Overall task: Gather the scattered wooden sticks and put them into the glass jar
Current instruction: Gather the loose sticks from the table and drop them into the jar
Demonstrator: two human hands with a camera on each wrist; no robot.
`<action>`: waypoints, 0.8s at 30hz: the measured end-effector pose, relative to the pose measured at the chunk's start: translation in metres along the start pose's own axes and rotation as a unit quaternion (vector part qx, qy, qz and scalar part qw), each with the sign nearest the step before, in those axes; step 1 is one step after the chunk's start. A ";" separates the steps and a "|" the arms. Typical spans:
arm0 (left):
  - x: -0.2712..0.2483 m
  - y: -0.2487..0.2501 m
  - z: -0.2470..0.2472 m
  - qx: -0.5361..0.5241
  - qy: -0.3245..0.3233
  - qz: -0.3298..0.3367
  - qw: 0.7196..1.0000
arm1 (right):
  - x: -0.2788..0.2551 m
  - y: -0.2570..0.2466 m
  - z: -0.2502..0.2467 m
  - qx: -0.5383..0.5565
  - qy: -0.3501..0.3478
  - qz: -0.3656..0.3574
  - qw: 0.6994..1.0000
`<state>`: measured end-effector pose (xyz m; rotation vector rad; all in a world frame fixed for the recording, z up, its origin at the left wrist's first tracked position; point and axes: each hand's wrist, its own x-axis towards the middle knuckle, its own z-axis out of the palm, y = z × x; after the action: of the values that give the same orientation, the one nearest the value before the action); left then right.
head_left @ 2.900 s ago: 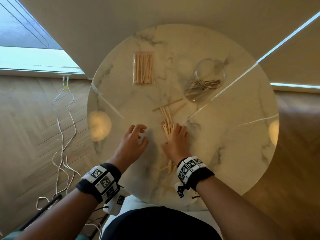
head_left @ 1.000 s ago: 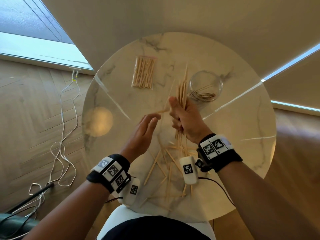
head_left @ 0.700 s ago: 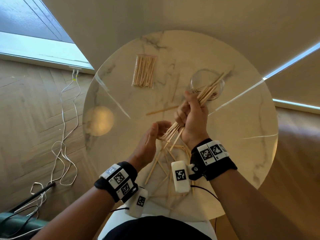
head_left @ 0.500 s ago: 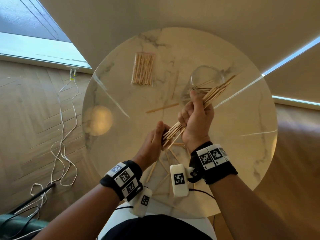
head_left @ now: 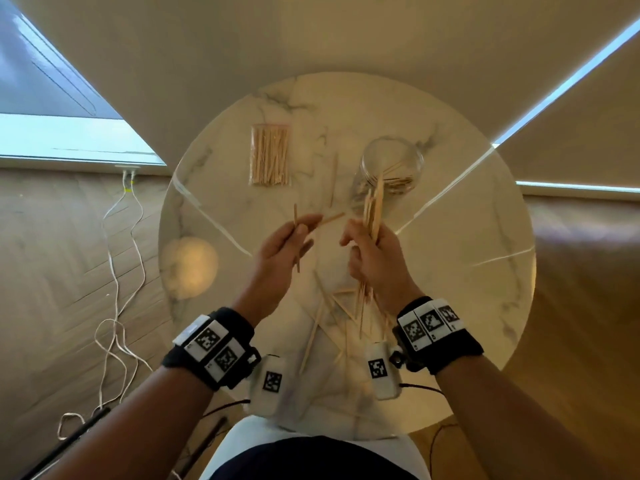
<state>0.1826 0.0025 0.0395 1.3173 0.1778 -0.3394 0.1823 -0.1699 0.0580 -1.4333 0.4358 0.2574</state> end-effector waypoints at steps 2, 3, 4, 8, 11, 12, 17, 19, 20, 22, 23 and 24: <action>0.009 0.009 0.008 -0.033 -0.001 -0.033 0.999 | -0.004 0.008 0.006 -0.063 -0.022 0.032 0.997; 0.013 0.010 0.011 -0.049 0.002 -0.051 0.997 | -0.006 0.009 0.008 -0.097 -0.030 0.041 0.994; 0.014 0.011 0.014 -0.059 0.004 -0.066 0.996 | -0.007 0.010 0.010 -0.135 -0.039 0.040 0.989; 0.014 -0.002 0.021 -0.012 0.011 -0.077 0.997 | -0.010 0.013 0.015 -0.264 -0.086 0.009 0.961; 0.013 -0.003 0.017 -0.015 0.009 -0.068 0.998 | -0.006 0.013 0.015 -0.304 -0.096 0.017 0.948; 0.014 0.001 0.017 -0.042 0.017 -0.069 0.997 | -0.005 0.013 0.015 -0.311 -0.106 0.021 0.944; 0.039 0.017 0.014 0.075 0.012 0.016 0.997 | -0.008 0.011 0.014 -0.380 -0.184 0.037 0.906; 0.047 0.020 0.018 0.182 -0.014 0.054 0.982 | -0.005 0.011 0.015 -0.391 -0.184 0.041 0.901; 0.049 0.021 0.020 0.210 -0.014 0.067 0.975 | -0.003 0.010 0.014 -0.388 -0.179 0.039 0.903; 0.050 0.025 0.023 0.249 0.002 0.084 0.965 | 0.000 0.008 0.011 -0.374 -0.164 0.035 0.912; 0.050 0.026 0.024 0.262 0.009 0.093 0.961 | 0.001 0.007 0.010 -0.359 -0.159 0.033 0.919; 0.051 0.027 0.024 0.273 0.009 0.101 0.956 | 0.002 0.007 0.009 -0.336 -0.156 0.034 0.928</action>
<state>0.2381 -0.0218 0.0540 1.8703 -0.0442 -0.2061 0.1820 -0.1602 0.0519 -2.0027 0.1289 0.7329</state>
